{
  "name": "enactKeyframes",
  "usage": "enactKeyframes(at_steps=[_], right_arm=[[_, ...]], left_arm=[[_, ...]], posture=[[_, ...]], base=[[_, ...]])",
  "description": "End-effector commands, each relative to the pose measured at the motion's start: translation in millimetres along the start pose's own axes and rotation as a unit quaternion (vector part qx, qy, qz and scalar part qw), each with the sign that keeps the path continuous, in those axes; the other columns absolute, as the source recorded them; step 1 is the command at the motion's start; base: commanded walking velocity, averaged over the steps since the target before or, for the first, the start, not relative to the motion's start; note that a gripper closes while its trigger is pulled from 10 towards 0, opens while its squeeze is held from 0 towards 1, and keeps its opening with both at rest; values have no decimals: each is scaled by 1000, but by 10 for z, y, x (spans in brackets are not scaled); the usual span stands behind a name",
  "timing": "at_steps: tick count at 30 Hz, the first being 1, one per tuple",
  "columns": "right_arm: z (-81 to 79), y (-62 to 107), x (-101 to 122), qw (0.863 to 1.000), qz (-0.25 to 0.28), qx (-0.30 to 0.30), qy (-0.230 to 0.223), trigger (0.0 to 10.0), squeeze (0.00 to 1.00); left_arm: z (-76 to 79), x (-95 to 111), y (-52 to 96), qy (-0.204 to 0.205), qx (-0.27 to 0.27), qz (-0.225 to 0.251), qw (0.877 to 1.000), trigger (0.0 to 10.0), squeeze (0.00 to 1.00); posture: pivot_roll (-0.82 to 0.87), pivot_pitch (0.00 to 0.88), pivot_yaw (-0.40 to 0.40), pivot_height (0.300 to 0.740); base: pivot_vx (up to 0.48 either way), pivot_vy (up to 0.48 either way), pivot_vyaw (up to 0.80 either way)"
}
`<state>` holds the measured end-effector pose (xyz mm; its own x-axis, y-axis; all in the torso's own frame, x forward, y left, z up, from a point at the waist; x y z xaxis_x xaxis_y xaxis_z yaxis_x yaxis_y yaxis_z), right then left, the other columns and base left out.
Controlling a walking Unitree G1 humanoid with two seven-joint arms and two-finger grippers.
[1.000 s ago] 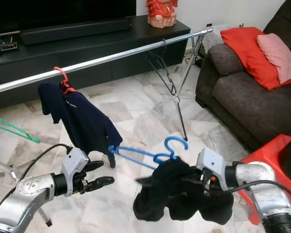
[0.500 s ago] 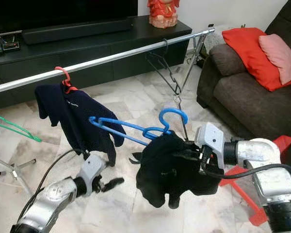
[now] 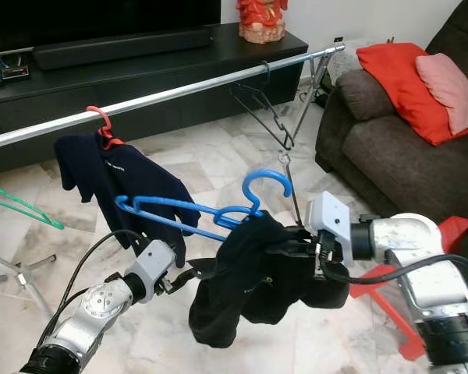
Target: Hang hanger
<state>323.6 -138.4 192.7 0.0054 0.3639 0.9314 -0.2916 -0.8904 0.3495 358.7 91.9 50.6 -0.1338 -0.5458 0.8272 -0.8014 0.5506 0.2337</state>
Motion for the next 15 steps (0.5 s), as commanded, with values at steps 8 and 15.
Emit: enactKeyframes(at_steps=[8,15], right_arm=[[-24,-78,200,999,26,17,28,0,0],[-63,-132,247,999,33,28,32,0,0]], left_arm=[[81,18,-43,-12,-4,9,1000,10000,0],[-64,66,-77,-9,40,18,999,863,0]], posture=[[-21,177,-82,740],[-18,176,-83,740]], base=[[0,0,0],[0,0,0]])
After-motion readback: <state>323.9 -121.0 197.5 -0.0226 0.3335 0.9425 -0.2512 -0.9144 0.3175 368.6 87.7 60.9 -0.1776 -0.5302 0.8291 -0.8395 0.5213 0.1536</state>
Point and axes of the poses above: a point about 5 cm out from each wrist's last joint towards the gripper, its own y axis pointing back from the gripper into the wrist, its own x axis along the axis of the wrist's last joint, z = x × y, the point moved 6 cm from there along -y, pointing out of the wrist towards the gripper, and after that the axes turned 10 degrees about -y, right-handed, at the moved point
